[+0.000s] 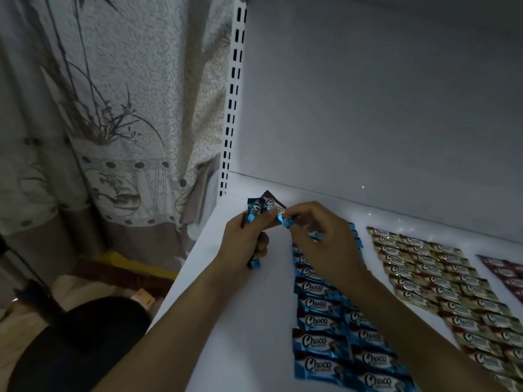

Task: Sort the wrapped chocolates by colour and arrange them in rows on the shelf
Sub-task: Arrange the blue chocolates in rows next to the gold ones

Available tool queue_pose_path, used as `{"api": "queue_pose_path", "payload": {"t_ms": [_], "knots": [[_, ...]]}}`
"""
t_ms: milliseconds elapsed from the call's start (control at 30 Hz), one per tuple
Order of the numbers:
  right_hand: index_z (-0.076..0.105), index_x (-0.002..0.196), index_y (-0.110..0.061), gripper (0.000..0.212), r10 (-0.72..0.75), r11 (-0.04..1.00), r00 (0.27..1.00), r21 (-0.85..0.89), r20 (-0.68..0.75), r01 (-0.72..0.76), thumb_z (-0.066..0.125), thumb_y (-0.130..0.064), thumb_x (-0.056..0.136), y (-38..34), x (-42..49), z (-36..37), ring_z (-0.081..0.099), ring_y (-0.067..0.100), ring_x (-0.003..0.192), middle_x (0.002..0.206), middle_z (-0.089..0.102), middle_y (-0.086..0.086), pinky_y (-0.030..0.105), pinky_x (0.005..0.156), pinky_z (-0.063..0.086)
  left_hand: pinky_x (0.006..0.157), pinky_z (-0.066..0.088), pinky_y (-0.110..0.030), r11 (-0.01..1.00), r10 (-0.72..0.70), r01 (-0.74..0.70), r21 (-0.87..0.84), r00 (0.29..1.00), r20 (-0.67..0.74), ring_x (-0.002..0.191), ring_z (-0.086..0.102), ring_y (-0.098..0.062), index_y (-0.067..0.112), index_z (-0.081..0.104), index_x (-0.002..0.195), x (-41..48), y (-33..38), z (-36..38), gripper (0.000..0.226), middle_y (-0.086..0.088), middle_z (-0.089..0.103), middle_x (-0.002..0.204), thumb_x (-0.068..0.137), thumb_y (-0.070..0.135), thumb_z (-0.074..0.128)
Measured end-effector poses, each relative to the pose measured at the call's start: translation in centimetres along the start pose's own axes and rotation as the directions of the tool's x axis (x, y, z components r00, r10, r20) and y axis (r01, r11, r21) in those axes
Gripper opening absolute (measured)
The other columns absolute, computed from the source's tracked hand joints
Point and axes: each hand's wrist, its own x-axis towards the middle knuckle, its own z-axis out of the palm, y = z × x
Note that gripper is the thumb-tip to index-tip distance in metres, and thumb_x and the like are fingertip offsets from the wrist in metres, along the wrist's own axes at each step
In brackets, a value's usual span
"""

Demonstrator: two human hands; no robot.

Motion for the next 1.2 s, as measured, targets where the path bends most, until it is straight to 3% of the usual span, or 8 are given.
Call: {"api": "queue_pose_path", "payload": {"t_ms": [233,333,467,700,833,1000,1100,1200], "knots": [[0.064,0.099,-0.024,0.013,0.136,0.987,0.991,0.092,-0.017,-0.134,0.066,-0.018,0.088,-0.8,0.0,-0.6,0.066,0.007,0.078,0.087,0.07,-0.009,0.023,0.07,0.055,0.043,0.026,-0.023,0.996,0.053,-0.055,0.075,0.998,0.029,0.045,0.03,-0.01,0.006,0.057,0.086,0.1,-0.1,0.0,0.018,-0.014,0.046,0.068,0.088,0.021,0.066],[0.064,0.105,-0.017,0.018,0.251,0.95,0.968,0.189,0.011,-0.248,0.065,-0.012,0.088,-0.8,1.0,-1.1,0.067,0.007,0.073,0.082,0.071,0.001,0.021,0.066,0.054,0.042,0.028,-0.016,0.963,0.168,-0.172,0.207,0.985,0.036,0.04,0.034,-0.003,0.006,0.062,0.08,-0.2,0.0,0.2,0.014,0.01,0.045,0.047,0.09,0.016,0.066],[0.071,0.094,-0.017,0.014,0.294,0.939,0.953,0.166,0.065,-0.301,0.061,-0.007,0.09,-0.3,1.0,-1.7,0.063,-0.001,0.071,0.086,0.071,-0.003,0.013,0.063,0.049,0.045,0.03,-0.007,0.897,0.323,-0.324,0.301,0.945,0.054,0.042,0.044,0.002,0.012,0.069,0.089,-0.5,0.5,0.4,0.003,0.018,0.052,0.046,0.089,0.012,0.066],[0.067,0.098,-0.025,0.024,0.145,0.973,0.986,-0.191,0.078,-0.128,0.076,-0.034,0.077,0.3,0.5,-0.5,0.061,0.0,0.078,0.086,0.067,-0.014,0.017,0.07,0.049,0.05,0.033,-0.018,0.861,0.342,-0.295,0.414,0.939,-0.043,0.049,0.043,-0.003,0.008,0.072,0.079,0.1,-0.3,-0.4,0.011,0.009,0.059,0.057,0.085,0.017,0.071],[0.069,0.1,-0.022,0.023,0.085,0.949,0.992,-0.311,0.098,-0.051,0.072,-0.034,0.081,0.7,2.0,0.6,0.063,0.004,0.077,0.086,0.07,-0.01,0.027,0.074,0.053,0.053,0.04,-0.015,0.838,0.382,-0.262,0.478,0.908,-0.172,0.059,0.056,-0.006,0.015,0.069,0.079,0.5,-0.2,-1.2,0.015,0.007,0.067,0.068,0.087,0.027,0.07],[0.064,0.12,-0.022,0.036,0.134,0.825,0.951,-0.564,0.279,0.049,0.063,-0.036,0.088,3.0,4.1,2.8,0.053,0.021,0.107,0.113,0.062,0.002,0.036,0.091,0.038,0.055,0.04,-0.009,0.742,0.456,-0.209,0.637,0.854,-0.251,0.065,0.056,-0.007,0.012,0.061,0.083,0.7,-0.4,-1.9,0.016,0.004,0.06,0.071,0.09,0.025,0.066],[0.051,0.135,-0.02,0.044,0.137,0.789,0.945,-0.609,0.296,0.076,0.057,-0.032,0.092,3.7,3.8,3.1,0.047,0.021,0.117,0.127,0.056,0.003,0.034,0.095,0.03,0.061,0.048,-0.023,0.684,0.499,-0.25,0.685,0.846,-0.189,0.07,0.06,-0.016,0.013,0.06,0.081,0.8,-0.9,-1.7,0.014,0.001,0.061,0.073,0.089,0.022,0.067],[0.05,0.134,-0.018,0.039,0.042,0.819,0.953,-0.556,0.301,0.14,0.05,-0.027,0.096,3.0,2.2,3.2,0.054,0.021,0.109,0.12,0.062,0.002,0.035,0.096,0.035,0.052,0.039,-0.013,0.722,0.493,-0.231,0.652,0.834,-0.25,0.061,0.054,-0.014,0.006,0.059,0.078,1.1,-0.8,-1.8,0.019,-0.002,0.057,0.066,0.09,0.019,0.065]]}}
